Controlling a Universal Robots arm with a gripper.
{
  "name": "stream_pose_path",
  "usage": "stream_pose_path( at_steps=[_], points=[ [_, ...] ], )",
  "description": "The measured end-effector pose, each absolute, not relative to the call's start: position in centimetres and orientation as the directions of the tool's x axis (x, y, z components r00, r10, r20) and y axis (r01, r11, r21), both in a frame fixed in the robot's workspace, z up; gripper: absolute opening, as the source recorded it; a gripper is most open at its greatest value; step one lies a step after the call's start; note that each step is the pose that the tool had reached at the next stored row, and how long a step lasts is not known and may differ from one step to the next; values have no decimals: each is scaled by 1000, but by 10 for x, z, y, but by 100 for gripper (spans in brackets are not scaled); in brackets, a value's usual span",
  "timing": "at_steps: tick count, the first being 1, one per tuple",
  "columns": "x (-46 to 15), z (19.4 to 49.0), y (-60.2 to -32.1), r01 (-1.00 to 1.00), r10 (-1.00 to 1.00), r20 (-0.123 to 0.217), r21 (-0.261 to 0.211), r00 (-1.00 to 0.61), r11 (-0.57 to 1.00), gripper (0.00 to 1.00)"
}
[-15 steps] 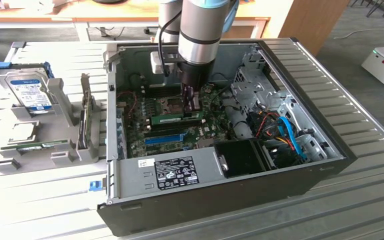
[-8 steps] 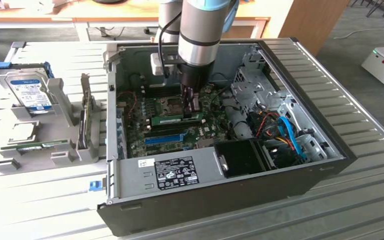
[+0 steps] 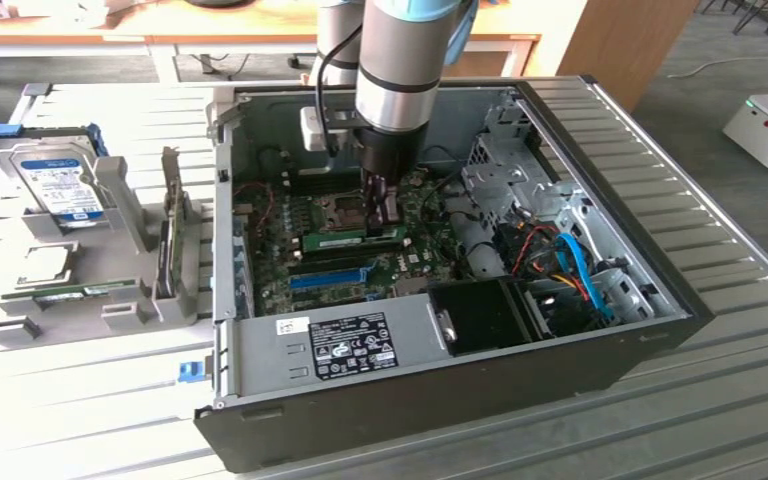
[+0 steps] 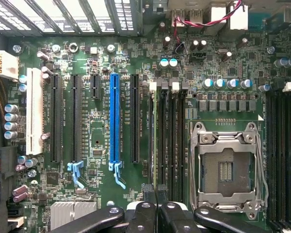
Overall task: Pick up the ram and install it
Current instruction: 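Insert the ram into the slot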
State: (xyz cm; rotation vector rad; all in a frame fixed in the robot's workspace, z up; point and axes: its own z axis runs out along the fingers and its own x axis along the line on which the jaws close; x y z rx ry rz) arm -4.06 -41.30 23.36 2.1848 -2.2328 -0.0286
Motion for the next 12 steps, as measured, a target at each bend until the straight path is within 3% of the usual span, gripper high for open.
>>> stream_pose_path(
  at_steps=[12],
  points=[
    [-41,232,-413,-999,-1000,0,25,-22,22,12]
  ],
)
